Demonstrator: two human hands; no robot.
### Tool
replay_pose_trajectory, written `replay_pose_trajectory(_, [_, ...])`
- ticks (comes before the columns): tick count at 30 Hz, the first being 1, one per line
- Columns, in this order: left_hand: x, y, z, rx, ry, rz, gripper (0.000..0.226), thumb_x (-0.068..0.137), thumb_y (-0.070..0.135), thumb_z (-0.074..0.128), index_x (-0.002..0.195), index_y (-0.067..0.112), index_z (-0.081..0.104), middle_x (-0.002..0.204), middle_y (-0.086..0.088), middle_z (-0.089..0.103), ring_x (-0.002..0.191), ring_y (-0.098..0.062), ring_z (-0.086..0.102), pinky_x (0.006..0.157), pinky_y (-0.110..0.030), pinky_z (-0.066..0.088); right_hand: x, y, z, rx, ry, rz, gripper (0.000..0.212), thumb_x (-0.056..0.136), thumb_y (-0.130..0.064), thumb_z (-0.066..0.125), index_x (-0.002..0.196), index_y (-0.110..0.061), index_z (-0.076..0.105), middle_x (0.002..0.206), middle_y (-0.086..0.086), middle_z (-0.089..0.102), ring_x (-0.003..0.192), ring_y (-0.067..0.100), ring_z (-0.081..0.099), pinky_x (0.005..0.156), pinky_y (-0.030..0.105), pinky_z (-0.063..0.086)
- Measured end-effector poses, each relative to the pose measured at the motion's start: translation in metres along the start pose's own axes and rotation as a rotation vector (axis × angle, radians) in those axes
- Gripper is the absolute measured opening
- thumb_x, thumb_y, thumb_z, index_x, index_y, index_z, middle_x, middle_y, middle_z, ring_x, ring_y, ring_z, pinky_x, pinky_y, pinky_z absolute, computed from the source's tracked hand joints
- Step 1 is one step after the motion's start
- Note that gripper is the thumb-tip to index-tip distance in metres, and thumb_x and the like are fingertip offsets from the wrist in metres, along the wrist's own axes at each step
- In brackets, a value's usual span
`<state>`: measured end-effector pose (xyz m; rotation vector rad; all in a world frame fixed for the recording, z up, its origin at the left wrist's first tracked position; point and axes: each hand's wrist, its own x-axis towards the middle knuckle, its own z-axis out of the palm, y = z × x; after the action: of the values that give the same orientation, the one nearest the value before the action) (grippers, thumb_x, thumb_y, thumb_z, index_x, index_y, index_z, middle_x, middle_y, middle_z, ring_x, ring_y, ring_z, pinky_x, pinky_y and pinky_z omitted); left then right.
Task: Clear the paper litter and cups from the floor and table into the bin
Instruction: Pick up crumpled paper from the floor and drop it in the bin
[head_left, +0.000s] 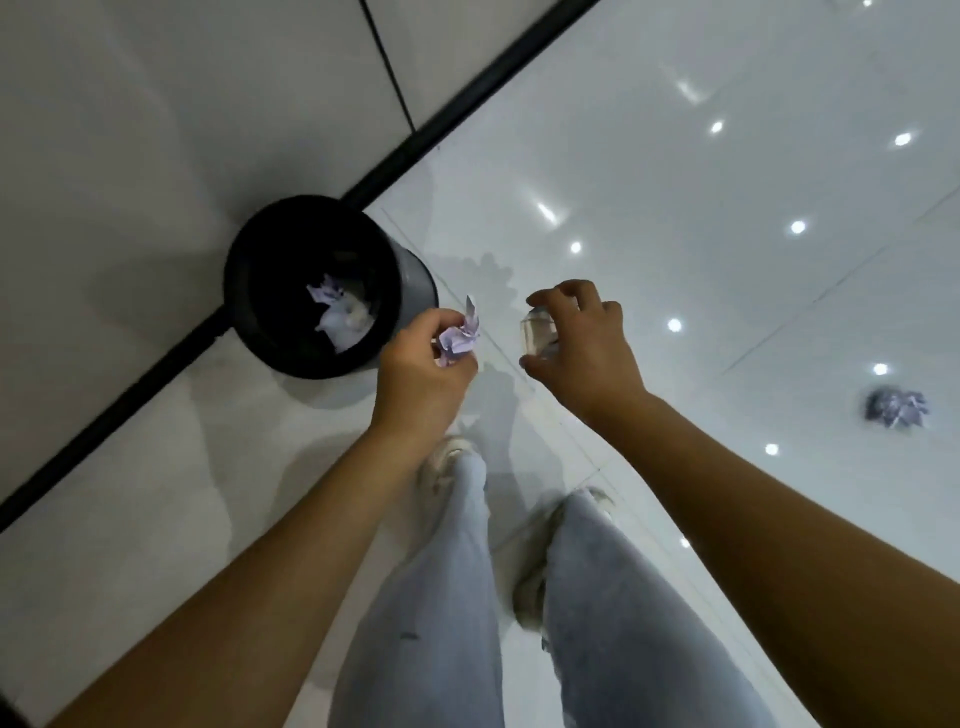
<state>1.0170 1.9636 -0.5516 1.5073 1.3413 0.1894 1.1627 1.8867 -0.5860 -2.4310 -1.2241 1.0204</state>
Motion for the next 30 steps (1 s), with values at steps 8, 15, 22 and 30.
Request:
replay_pose_trajectory(8, [-0.032, 0.019, -0.117, 0.286, 0.159, 0.05, 0.01, 0.081, -0.005, 0.061, 0.09, -0.005, 0.064, 0.076, -0.014, 0.062, 0.068, -0.024, 0.052, 0.054, -0.02, 0.029, -0.026, -0.131, -0.027, -0.106, -0.095, -0.212, 0.06, 0.08, -0.024, 0.071, 0.135, -0.023, 0.046, 0.142, 0.005, 0.037, 0.122, 0.034, 0.037, 0.086, 0.043, 0.049])
replay_pose_trajectory(15, [0.029, 0.011, -0.141, 0.387, 0.141, -0.091, 0.018, 0.084, -0.001, 0.058, 0.102, -0.002, 0.062, 0.097, -0.019, 0.064, 0.089, -0.032, 0.059, 0.067, -0.019, 0.036, -0.004, -0.163, -0.033, -0.157, -0.106, -0.215, 0.063, 0.082, -0.026, 0.071, 0.138, -0.025, 0.043, 0.147, 0.006, 0.033, 0.126, 0.035, 0.036, 0.093, 0.043, 0.047])
replay_pose_trajectory(22, [0.064, 0.007, -0.142, 0.732, -0.086, -0.209, 0.047, 0.087, 0.013, 0.062, 0.131, 0.008, 0.048, 0.126, -0.018, 0.053, 0.115, -0.037, 0.052, 0.085, -0.042, 0.046, 0.014, -0.168, -0.021, -0.228, -0.151, -0.173, 0.062, 0.084, -0.025, 0.068, 0.139, -0.025, 0.04, 0.148, 0.006, 0.03, 0.128, 0.036, 0.034, 0.094, 0.044, 0.047])
replay_pose_trajectory(30, [0.038, -0.007, -0.183, 0.845, -0.081, -0.064, 0.027, 0.089, 0.011, 0.054, 0.116, 0.005, 0.056, 0.107, -0.015, 0.056, 0.095, -0.034, 0.056, 0.071, -0.041, 0.05, 0.033, -0.213, 0.009, -0.223, -0.194, -0.201, 0.067, 0.083, -0.027, 0.07, 0.142, -0.025, 0.037, 0.152, 0.007, 0.024, 0.13, 0.039, 0.032, 0.098, 0.048, 0.046])
